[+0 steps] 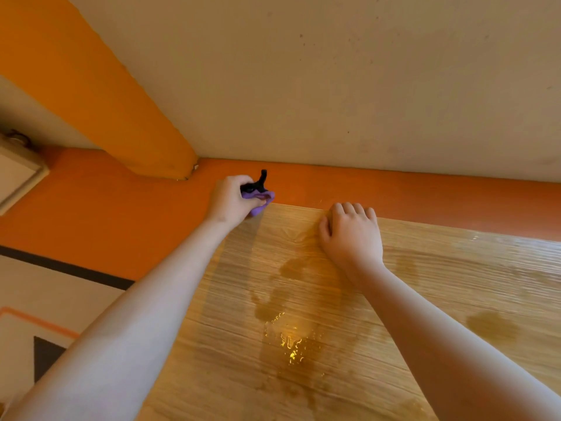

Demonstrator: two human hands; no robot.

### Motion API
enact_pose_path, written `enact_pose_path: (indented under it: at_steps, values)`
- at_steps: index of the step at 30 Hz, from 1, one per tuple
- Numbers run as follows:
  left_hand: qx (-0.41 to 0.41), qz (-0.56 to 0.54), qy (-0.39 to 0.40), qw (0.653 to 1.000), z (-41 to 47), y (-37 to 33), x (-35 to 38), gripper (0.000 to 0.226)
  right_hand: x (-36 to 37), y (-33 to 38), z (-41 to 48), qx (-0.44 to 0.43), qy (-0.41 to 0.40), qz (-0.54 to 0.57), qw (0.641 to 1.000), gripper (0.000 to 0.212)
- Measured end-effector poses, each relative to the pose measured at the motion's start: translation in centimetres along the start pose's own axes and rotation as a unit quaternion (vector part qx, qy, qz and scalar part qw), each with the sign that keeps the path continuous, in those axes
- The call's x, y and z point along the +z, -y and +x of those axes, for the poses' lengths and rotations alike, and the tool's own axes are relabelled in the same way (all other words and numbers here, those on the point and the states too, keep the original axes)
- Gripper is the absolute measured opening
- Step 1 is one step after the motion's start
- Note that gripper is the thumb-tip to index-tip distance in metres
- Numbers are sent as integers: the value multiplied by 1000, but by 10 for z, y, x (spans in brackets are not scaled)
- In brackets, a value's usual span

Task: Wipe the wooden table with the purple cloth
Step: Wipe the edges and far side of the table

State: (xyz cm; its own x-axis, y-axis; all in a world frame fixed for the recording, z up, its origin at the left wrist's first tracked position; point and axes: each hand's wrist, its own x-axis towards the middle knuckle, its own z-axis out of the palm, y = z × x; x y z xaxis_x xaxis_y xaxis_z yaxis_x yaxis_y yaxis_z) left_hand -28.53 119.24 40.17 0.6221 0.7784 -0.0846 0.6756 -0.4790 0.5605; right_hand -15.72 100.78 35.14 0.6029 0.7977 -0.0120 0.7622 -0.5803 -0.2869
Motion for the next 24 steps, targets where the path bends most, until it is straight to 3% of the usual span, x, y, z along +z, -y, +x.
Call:
enact_pose_path:
  at_steps: [6,15,21,24]
  values:
    - [8,25,33,999,-36,-8,9,19,0,-1,1,-5,6,2,1000,35]
    - [-119,3,-98,988,-32,33,-18,18,2,-1,4,-11,14,-3,1000,37]
    - [-21,-40,-16,999,-45,-26,31,16,2,-2,3,-15,8,-5,1000,36]
    - [-33,-37,-30,998,-56,-14,22,19,3,-2,1,-18,3,-6,1000,35]
